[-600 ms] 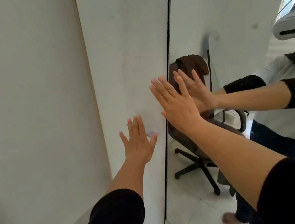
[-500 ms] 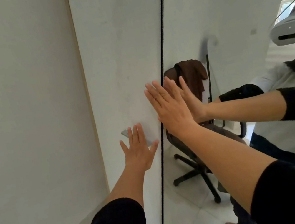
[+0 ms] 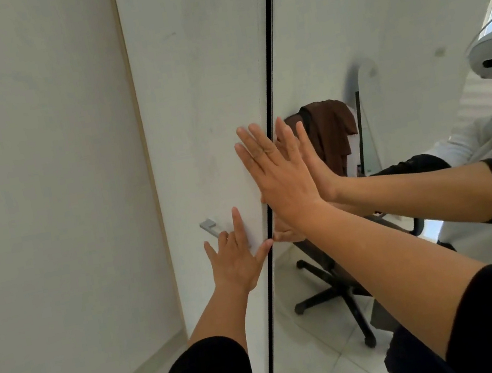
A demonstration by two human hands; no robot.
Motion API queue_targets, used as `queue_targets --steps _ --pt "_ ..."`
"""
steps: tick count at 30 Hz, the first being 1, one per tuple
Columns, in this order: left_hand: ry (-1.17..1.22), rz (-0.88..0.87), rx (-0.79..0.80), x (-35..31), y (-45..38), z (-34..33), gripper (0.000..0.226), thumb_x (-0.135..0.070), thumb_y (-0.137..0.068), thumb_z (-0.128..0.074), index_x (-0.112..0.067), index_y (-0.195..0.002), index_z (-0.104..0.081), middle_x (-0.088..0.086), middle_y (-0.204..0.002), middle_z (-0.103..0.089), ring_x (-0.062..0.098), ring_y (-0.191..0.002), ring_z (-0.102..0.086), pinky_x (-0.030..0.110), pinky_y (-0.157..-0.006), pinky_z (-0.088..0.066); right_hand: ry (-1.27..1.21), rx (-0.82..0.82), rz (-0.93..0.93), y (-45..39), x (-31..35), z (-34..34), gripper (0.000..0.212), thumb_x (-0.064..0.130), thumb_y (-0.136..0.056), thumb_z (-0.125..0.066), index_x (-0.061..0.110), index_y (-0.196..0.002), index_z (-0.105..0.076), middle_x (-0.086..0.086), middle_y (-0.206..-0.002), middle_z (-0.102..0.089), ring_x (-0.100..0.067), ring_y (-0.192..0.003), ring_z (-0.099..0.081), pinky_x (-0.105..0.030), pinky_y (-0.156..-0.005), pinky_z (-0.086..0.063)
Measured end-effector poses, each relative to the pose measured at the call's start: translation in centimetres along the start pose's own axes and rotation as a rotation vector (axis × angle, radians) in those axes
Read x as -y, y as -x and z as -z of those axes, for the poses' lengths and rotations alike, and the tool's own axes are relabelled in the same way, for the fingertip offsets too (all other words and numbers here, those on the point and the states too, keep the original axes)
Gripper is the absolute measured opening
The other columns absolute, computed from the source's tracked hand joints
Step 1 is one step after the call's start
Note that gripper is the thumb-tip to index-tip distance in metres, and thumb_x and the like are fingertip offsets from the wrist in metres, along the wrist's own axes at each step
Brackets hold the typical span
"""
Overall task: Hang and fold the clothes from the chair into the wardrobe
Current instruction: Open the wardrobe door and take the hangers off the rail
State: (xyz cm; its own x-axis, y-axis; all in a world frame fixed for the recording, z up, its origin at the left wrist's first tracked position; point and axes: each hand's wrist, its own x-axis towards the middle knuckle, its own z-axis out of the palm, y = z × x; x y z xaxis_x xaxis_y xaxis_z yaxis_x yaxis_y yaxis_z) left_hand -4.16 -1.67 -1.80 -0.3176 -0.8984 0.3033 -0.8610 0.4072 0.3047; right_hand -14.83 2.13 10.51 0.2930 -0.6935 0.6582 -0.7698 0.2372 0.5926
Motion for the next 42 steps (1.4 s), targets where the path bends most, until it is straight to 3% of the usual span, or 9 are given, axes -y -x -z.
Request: queue_targets --steps 5,8,17,26,29,32,34,37,42 --pt "-0.001 -0.057 0.026 2.6 0.6 0.7 0.096 -0.075 -0.083 -0.019 -0.021 -0.138 0.038 0.004 -0.143 -0.039 0.021 -0.133 -0.033 0.057 -0.114 -0.011 -0.032 -0.063 -0.136 -1.1 1.3 1.6 0.116 0.039 -0.064 -0.082 0.013 -0.150 -0.009 -0.016 -0.157 -0.012 -0.033 -0.145 -0.009 -0.060 -0.113 -0.011" --pt "-0.031 -0.111 0.046 4.6 1.3 1.3 0.101 -0.078 -0.081 -0.021 -0.022 -0.135 0.042 0.001 -0.141 -0.043 0.020 -0.131 -0.035 0.058 -0.113 -0.008 -0.092 -0.076 -0.217 -1.1 2.2 2.8 0.124 0.048 -0.051 -0.086 0.015 -0.149 -0.017 -0.020 -0.154 -0.020 -0.035 -0.143 -0.013 -0.062 -0.110 -0.016" --pt "-0.021 -0.225 0.018 10.1 3.4 4.1 0.105 -0.080 -0.078 -0.024 -0.022 -0.136 0.041 -0.001 -0.143 -0.043 0.019 -0.132 -0.037 0.061 -0.112 -0.007 -0.262 0.080 -0.177 -1.8 5.2 7.1 0.133 0.065 -0.056 -0.074 0.016 -0.148 0.007 -0.012 -0.159 -0.001 -0.028 -0.147 0.001 -0.053 -0.114 0.003" --pt "-0.049 -0.264 -0.031 21.1 5.8 8.7 0.101 -0.071 -0.081 -0.040 -0.030 -0.142 0.030 -0.007 -0.134 -0.050 0.014 -0.122 -0.050 0.055 -0.114 -0.008 -0.392 -0.033 -0.004 -6.9 12.7 10.9 0.122 0.085 -0.060 -0.047 0.019 -0.149 0.005 -0.005 -0.160 -0.004 -0.021 -0.146 0.001 -0.053 -0.115 -0.001" --pt "-0.003 -0.277 -0.082 25.0 6.6 10.8 0.099 -0.058 -0.082 -0.052 -0.026 -0.148 0.014 -0.004 -0.134 -0.047 0.008 -0.109 -0.057 0.049 -0.117 -0.012 -0.422 -0.111 0.067 -9.5 15.6 11.2 0.113 0.083 -0.068 -0.043 0.018 -0.149 0.000 -0.005 -0.159 -0.007 -0.020 -0.145 0.002 -0.051 -0.116 0.003" --pt "-0.014 -0.280 -0.185 29.0 7.7 12.0 0.102 -0.054 -0.082 -0.055 -0.027 -0.145 0.022 -0.004 -0.127 -0.054 0.008 -0.103 -0.059 0.042 -0.114 -0.019 -0.454 -0.182 0.128 -12.1 19.0 11.0 0.106 0.075 -0.074 -0.048 0.014 -0.150 -0.005 -0.002 -0.159 -0.007 -0.017 -0.143 0.009 -0.049 -0.116 0.005" --pt "-0.024 -0.250 -0.256 31.4 8.3 12.4 0.103 -0.049 -0.084 -0.057 -0.029 -0.144 0.024 -0.003 -0.132 -0.053 0.011 -0.112 -0.056 0.043 -0.112 -0.020 -0.453 -0.200 0.154 -13.6 21.2 10.5 0.107 0.068 -0.073 -0.058 0.014 -0.150 -0.006 0.000 -0.157 -0.005 -0.016 -0.143 0.007 -0.053 -0.115 -0.004" --pt "-0.095 -0.201 -0.330 33.8 8.5 13.1 0.100 -0.035 -0.086 -0.061 -0.033 -0.142 0.022 0.000 -0.151 -0.035 0.015 -0.138 -0.036 0.052 -0.112 -0.023 -0.487 -0.232 0.176 -15.9 24.3 9.6 0.107 0.057 -0.071 -0.069 0.013 -0.150 -0.011 -0.001 -0.158 -0.012 -0.017 -0.144 -0.009 -0.054 -0.112 -0.008" --pt "-0.237 -0.020 -0.343 37.6 6.6 14.2 0.092 -0.027 -0.090 -0.058 -0.034 -0.144 0.016 0.009 -0.152 -0.030 0.018 -0.146 -0.016 0.053 -0.111 -0.020 -0.499 -0.260 0.175 -20.5 28.7 7.7 0.104 0.049 -0.074 -0.070 0.014 -0.150 -0.006 -0.001 -0.159 -0.014 -0.018 -0.146 -0.013 -0.053 -0.111 -0.004"
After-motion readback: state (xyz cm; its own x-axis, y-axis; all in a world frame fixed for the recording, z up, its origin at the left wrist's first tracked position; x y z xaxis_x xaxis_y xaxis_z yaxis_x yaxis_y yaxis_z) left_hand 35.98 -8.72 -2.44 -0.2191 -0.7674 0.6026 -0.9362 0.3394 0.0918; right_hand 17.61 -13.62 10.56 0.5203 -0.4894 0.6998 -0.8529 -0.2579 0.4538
